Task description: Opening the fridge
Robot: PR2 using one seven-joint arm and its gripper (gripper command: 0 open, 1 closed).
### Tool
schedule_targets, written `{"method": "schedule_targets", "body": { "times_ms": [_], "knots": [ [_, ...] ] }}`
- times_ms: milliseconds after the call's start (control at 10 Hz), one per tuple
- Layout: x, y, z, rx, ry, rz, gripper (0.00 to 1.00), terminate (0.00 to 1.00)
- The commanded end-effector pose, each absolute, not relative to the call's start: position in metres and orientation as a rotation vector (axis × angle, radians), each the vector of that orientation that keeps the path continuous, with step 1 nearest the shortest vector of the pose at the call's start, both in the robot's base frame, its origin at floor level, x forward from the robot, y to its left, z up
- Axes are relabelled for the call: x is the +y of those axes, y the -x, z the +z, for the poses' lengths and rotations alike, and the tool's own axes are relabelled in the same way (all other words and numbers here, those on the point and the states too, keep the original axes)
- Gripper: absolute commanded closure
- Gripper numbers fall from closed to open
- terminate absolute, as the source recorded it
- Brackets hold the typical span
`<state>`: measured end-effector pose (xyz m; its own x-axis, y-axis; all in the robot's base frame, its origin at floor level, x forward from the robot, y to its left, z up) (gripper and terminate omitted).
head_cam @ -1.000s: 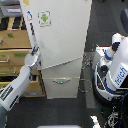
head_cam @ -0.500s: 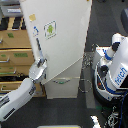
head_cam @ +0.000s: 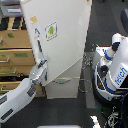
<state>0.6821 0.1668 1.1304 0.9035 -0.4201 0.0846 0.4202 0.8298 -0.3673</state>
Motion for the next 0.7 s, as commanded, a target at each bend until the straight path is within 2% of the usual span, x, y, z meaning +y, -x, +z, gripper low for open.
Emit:
{"method": "schedule_targets", "body": {
  "times_ms": [100,200,700],
  "knots": [
    [0.11,-0.307,1.374,-0.199,0.417,-1.347,0.0,0.0],
    [0.121,-0.297,1.38,-0.201,0.433,-1.349,1.0,0.0],
    [0.128,-0.252,1.433,-0.227,0.469,-1.423,1.0,0.0]
  ]
}}
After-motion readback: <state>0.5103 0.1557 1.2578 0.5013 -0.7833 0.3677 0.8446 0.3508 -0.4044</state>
